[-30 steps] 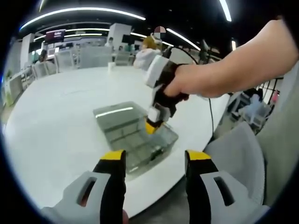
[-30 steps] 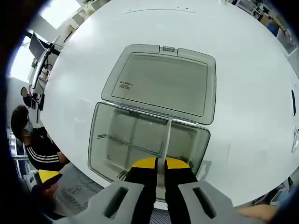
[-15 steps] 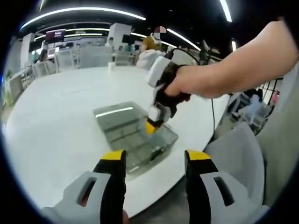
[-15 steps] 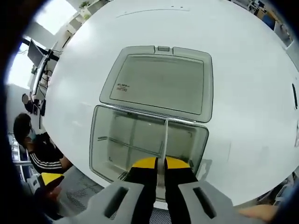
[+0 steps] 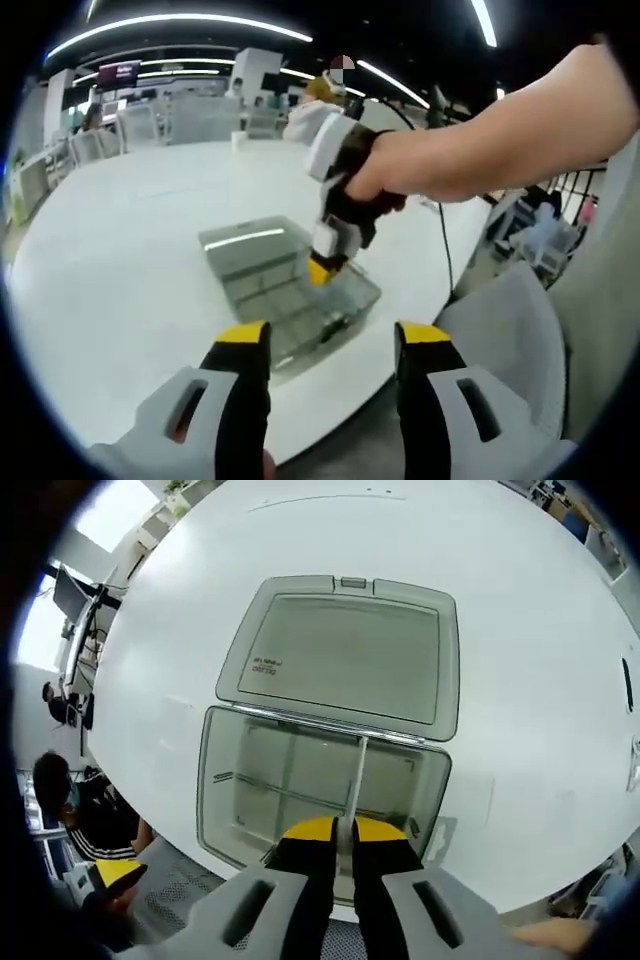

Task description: Insert the divider into the dual guide fixture by aligning both edges with the guide slots and pushing it downward to the bottom, including one-sided entry, uneven engagement, binding, and posture correction.

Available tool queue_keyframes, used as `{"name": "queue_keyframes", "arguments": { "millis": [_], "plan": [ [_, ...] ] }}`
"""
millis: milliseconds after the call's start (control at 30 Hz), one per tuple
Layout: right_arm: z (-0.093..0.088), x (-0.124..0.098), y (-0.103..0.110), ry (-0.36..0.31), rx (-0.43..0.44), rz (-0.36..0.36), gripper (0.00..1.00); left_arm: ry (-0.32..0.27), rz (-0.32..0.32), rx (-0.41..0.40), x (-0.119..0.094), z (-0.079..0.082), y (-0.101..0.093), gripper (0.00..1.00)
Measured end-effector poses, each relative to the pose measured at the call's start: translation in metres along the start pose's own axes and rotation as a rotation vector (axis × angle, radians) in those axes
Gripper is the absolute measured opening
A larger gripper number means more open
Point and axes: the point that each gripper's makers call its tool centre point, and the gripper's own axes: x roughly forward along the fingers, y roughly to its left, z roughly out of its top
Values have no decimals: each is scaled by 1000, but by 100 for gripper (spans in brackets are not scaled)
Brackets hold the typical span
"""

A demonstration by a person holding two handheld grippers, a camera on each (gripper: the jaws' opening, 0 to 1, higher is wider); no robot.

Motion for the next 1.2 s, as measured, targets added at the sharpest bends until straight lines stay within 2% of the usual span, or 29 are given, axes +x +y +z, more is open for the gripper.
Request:
{"name": "queue_keyframes", "arguments": {
  "millis": [333,733,1200],
  "plan": [
    [-1,2,-2,-5,-1,-53,0,22,-5,4,2,-3,-1,47],
    [-2,1,-5,7,-22,-32,0,46,-7,5,4,-7,-1,47],
    [-1,4,0,-7,-61,-50,0,57,-7,11,4,-9,-2,47]
  ]
}}
